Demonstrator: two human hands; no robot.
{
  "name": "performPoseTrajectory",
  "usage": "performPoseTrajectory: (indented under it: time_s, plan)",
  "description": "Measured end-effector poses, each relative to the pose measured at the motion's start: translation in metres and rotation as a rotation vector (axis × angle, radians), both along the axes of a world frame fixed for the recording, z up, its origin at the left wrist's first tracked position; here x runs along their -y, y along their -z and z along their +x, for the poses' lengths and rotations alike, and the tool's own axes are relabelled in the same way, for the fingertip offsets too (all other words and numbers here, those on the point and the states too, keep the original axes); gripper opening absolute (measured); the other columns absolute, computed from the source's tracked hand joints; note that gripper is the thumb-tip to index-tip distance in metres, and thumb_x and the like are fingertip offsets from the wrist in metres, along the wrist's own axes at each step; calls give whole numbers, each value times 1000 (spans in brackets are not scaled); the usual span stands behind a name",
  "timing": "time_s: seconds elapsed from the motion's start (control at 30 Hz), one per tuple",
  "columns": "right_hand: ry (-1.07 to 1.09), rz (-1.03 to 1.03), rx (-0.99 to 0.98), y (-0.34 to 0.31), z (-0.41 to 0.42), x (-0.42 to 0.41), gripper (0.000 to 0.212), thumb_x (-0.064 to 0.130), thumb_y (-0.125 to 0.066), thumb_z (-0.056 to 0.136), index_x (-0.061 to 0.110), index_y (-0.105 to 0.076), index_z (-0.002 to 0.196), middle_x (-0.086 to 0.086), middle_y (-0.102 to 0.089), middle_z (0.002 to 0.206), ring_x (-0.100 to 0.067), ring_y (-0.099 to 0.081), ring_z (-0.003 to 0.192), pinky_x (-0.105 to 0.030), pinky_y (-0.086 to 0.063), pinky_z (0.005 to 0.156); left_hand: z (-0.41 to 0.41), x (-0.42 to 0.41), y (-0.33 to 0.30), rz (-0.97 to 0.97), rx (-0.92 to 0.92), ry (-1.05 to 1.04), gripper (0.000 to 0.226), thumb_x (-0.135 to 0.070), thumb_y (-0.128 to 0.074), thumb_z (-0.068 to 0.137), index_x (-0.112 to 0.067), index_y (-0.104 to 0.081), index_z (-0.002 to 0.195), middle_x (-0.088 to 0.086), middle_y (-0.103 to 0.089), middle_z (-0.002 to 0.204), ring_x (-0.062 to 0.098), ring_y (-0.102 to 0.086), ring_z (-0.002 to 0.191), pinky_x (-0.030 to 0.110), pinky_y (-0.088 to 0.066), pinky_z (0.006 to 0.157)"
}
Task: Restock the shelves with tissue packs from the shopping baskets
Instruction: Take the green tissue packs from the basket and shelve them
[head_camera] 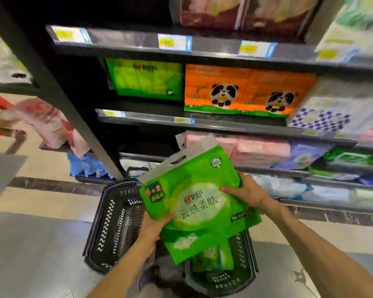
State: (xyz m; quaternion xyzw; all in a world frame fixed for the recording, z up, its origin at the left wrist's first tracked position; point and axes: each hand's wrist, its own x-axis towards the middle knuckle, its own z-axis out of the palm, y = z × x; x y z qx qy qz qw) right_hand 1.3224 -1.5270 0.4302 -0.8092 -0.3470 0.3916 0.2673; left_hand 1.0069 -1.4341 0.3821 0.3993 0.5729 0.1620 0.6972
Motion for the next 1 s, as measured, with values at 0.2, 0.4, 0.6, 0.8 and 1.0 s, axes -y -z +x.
performPoseTrajectory:
  time_s: [0.2,0.4,0.6,0.8,1.0]
  plan:
    - [51,114,-72,-57,-57,-30,76,42,-88,69,16,-59,134,1,-76,114,-13,-76,96,-38,-63,85,-56,-69,-62,157,9,18,83,-35,-94,57,-22,-55,129,1,-70,121,22,-68,108,46,-54,101]
    - [30,251,-76,-92,-121,-84,64,31,-87,78,24,-51,130,0,-71,120,-9,-72,99,-28,-61,81,-114,-137,-100,327,49,30,65,-18,-90,74,-26,-55,128,-7,-68,113,21,-66,107,42,-53,98]
    - [31,376,-92,-141,-163,-146,72,27,-83,83,27,-39,140,6,-68,120,-8,-71,100,-21,-59,75,-151,-213,-153,552,72,49,71,-40,-95,64,-33,-56,122,-6,-71,116,19,-68,110,48,-54,100]
    - [33,586,48,-217,-176,-193,82,43,-81,81,34,-36,149,18,-65,124,-2,-67,105,-17,-56,80,-150,-283,-229,835,77,53,86,-47,-94,62,-23,-54,134,-4,-71,120,17,-68,113,48,-55,99]
    - [61,818,268,-288,-163,-228,90,45,-82,78,27,-30,150,27,-58,121,20,-59,99,2,-42,78,-123,-334,-314,1115,119,11,87,-36,-90,74,-22,-42,146,-11,-66,125,13,-62,119,36,-49,103]
